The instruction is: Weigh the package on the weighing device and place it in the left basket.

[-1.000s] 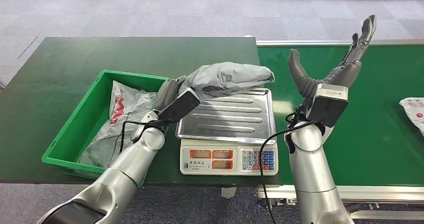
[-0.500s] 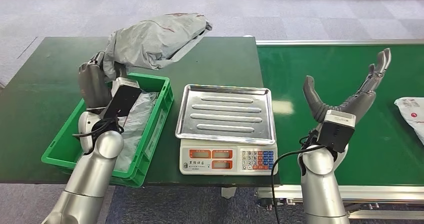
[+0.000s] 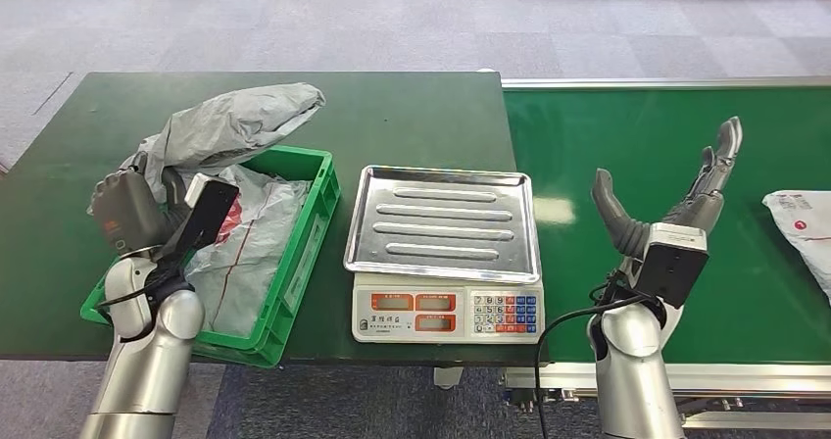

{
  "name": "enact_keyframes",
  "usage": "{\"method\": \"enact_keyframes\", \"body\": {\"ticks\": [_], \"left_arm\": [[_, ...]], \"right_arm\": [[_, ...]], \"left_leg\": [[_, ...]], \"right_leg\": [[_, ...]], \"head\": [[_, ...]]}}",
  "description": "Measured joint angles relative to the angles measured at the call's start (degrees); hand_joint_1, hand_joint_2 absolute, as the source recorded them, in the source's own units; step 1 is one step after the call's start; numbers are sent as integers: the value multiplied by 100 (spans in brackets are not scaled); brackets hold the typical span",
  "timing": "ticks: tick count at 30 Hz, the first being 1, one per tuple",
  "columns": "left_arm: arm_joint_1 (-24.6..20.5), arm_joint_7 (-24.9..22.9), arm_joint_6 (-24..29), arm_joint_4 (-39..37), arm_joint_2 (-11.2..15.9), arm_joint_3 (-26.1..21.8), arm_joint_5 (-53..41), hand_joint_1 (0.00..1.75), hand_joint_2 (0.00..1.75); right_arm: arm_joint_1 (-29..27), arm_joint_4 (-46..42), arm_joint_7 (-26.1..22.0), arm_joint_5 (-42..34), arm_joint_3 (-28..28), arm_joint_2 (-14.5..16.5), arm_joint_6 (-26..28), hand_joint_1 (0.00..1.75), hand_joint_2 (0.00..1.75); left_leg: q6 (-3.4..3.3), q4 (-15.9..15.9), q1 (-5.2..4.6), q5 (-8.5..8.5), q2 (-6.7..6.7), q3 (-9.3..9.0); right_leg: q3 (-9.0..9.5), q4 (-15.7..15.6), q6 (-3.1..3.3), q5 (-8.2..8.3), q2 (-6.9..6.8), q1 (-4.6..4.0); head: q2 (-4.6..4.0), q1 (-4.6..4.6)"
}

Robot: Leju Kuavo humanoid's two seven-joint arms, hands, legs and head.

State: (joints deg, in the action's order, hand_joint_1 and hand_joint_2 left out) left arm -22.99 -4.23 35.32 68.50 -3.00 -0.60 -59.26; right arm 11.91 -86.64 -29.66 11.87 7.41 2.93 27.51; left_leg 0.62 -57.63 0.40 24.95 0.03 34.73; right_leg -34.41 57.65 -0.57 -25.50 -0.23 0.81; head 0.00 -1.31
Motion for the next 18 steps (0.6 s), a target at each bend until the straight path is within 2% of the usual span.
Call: {"method": "enact_keyframes", "body": {"ticks": [1, 4, 5, 12, 18], "left_arm": [[10, -10, -5, -1, 0, -29, -15, 154, 175], [20, -66, -35, -3, -1, -91, -86, 24, 175], [23, -113, -59, -3, -1, -111, -154, 0, 175], [161, -542, -87, 20, -51, -370, -910, 0, 175], [319, -538, -133, 209, -173, -510, -998, 0, 175]], "right_arm": [[-1, 1, 0, -1, 0, 0, -4, 0, 175], [-1, 4, 10, -4, 0, 0, -18, 0, 175], [-3, 4, 24, -5, 0, 0, -33, 0, 175], [-69, 11, 223, 125, -19, 27, -271, 0, 175], [-156, 35, 355, 287, -111, 45, -484, 0, 175]], "left_leg": [[0, 0, 0, 0, 0, 0], [0, 0, 0, 0, -1, 1], [0, 0, 0, 0, -1, 0], [0, 0, 0, 0, -1, -1], [0, 0, 0, 0, -1, 1]], "right_leg": [[0, 0, 0, 0, 0, 0], [0, 0, 0, 0, 0, 0], [0, 0, 0, 0, 0, 0], [0, 0, 0, 0, 1, 0], [0, 0, 0, 0, -2, 0]], "head": [[0, 0], [0, 0], [0, 0], [0, 0], [0, 0]]}}
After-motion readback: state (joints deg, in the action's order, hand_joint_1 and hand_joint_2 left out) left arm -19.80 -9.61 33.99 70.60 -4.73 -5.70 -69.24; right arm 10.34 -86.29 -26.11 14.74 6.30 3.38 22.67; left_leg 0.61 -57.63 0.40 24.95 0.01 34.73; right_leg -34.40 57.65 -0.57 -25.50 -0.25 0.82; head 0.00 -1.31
